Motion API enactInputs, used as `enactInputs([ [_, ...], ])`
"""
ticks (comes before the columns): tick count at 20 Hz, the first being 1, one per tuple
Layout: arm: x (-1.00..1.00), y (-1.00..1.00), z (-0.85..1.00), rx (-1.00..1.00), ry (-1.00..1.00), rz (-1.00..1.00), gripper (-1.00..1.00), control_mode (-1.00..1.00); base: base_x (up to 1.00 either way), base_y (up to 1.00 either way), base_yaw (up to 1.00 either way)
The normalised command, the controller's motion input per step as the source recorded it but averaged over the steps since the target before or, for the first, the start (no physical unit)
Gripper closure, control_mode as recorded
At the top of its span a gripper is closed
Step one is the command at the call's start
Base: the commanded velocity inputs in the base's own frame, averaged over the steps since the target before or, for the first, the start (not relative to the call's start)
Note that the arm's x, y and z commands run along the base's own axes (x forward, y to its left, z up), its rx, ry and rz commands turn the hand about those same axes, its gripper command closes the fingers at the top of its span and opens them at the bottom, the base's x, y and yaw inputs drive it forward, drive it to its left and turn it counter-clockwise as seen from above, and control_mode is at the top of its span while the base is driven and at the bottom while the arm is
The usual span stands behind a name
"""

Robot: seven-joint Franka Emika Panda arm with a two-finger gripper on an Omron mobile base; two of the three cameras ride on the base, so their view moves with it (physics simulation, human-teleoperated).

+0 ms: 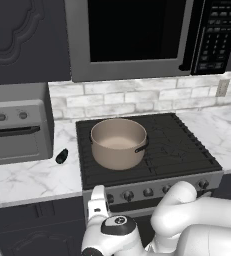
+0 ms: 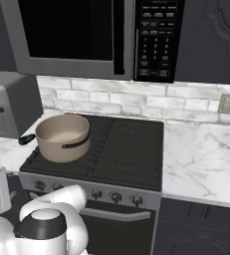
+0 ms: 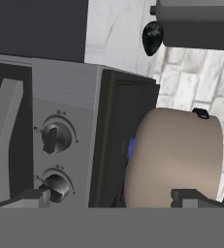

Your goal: Turn on the burner for the pot on the stove. Wait thirty seconds for the pot to heat up. Then add the eggplant to the pot.

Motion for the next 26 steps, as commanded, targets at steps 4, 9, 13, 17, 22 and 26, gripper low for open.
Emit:
enactInputs([
  [4, 0.00, 0.00, 0.00, 0.00, 0.00, 0.00, -1.00, -1.00, 0.00, 0.00, 0.00],
  [9, 0.00, 0.00, 0.00, 0.00, 0.00, 0.00, -1.00, -1.00, 0.00, 0.00, 0.00],
  [13, 0.00, 0.00, 0.00, 0.00, 0.00, 0.00, -1.00, -1.00, 0.00, 0.00, 0.00],
  [17, 0.00, 0.00, 0.00, 0.00, 0.00, 0.00, -1.00, -1.00, 0.00, 0.00, 0.00],
  [22, 0.00, 0.00, 0.00, 0.00, 0.00, 0.00, -1.00, -1.00, 0.00, 0.00, 0.00],
  [26, 0.00, 0.00, 0.00, 0.00, 0.00, 0.00, -1.00, -1.00, 0.00, 0.00, 0.00],
])
